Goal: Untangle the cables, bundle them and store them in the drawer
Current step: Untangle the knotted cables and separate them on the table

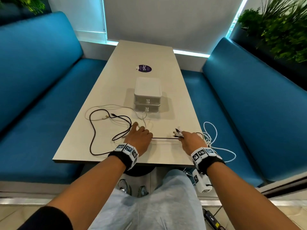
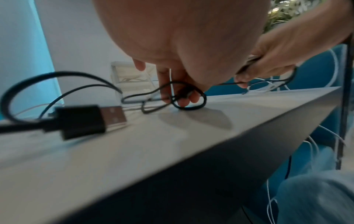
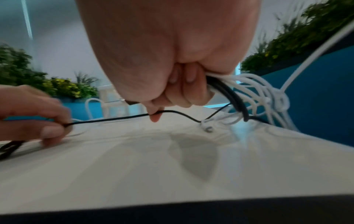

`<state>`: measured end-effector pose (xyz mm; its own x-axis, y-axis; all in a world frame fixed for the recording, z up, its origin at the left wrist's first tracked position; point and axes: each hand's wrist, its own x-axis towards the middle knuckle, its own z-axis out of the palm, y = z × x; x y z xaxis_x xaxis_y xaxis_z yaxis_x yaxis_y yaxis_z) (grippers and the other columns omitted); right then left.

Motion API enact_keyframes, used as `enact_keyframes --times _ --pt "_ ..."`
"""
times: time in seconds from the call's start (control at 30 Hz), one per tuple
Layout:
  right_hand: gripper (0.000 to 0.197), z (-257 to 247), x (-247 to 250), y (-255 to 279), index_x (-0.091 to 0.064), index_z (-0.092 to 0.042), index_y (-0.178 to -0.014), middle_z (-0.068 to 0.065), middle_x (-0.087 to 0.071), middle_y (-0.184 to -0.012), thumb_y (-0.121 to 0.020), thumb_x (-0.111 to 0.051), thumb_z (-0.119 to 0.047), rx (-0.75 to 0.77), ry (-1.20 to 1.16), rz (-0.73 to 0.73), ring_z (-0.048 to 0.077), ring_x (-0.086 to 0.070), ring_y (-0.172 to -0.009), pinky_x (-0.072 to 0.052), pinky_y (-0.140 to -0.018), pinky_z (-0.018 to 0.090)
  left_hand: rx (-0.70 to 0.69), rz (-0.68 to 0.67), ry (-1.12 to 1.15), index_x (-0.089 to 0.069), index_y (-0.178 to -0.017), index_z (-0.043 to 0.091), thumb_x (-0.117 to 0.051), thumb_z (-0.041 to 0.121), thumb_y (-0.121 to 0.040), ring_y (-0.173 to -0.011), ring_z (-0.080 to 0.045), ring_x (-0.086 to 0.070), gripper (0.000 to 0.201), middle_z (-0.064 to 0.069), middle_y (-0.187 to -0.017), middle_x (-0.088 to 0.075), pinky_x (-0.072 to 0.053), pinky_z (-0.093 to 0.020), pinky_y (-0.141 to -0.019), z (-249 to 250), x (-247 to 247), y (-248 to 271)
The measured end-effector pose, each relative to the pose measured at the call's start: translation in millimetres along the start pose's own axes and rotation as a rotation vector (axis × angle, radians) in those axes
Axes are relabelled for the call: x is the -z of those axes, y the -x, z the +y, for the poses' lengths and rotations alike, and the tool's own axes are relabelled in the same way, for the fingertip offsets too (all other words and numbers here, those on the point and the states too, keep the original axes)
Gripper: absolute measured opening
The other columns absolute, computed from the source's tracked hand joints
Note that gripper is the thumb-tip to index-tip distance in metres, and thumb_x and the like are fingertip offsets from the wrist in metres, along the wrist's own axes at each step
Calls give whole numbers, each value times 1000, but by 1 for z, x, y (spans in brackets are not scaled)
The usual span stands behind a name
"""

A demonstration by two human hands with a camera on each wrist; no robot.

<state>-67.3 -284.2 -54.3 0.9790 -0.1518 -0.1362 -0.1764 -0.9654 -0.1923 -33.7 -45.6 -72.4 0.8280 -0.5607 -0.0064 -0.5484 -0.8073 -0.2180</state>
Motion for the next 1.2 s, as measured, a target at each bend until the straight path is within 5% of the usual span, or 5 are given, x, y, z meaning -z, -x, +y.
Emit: enact_keyframes --times 0.23,0.63,0.83,1.0,1.2 --pt "24 16 0 -1 -57 -14 -106 15 -66 -99 -100 -40 -29 -134 -10 53 35 -62 -86 -47 -68 35 8 -10 58 -60 -111 29 -40 20 -94 -113 -22 -51 28 6 -103 -68 -11 -52 -111 -3 2 -2" --pt "25 -39 -5 7 -64 -13 -111 16 -70 -101 -100 -48 -30 171 -377 116 38 -63 -93 -44 -70 33 -23 8 60 -54 -101 21 -34 31 -97 -95 -27 -57 22 -1 -80 -69 -23 -49 -101 10 0 -2" --pt "24 -53 -19 9 -66 -11 -106 16 -70 -99 -99 -49 -26 263 -363 -48 35 -63 -95 -48 -79 37 -83 48 86 -61 -105 25 -40 15 -91 -100 -24 -53 27 4 -89 -67 -26 -47 -100 22 4 -5" --pt "22 -47 -20 10 -65 -16 -104 11 -71 -102 -99 -49 -29 283 -202 -139 32 -63 -95 -48 -80 36 -111 60 37 -62 -104 22 -42 23 -96 -105 -26 -54 21 1 -97 -68 -26 -49 -101 19 -3 4" --pt "23 -18 -5 0 -62 -19 -112 15 -69 -103 -97 -52 -33 96 -93 -58 35 -63 -95 -47 -75 35 -50 53 54 -64 -110 22 -49 20 -94 -113 -24 -48 22 4 -105 -66 -17 -51 -105 12 7 -2"
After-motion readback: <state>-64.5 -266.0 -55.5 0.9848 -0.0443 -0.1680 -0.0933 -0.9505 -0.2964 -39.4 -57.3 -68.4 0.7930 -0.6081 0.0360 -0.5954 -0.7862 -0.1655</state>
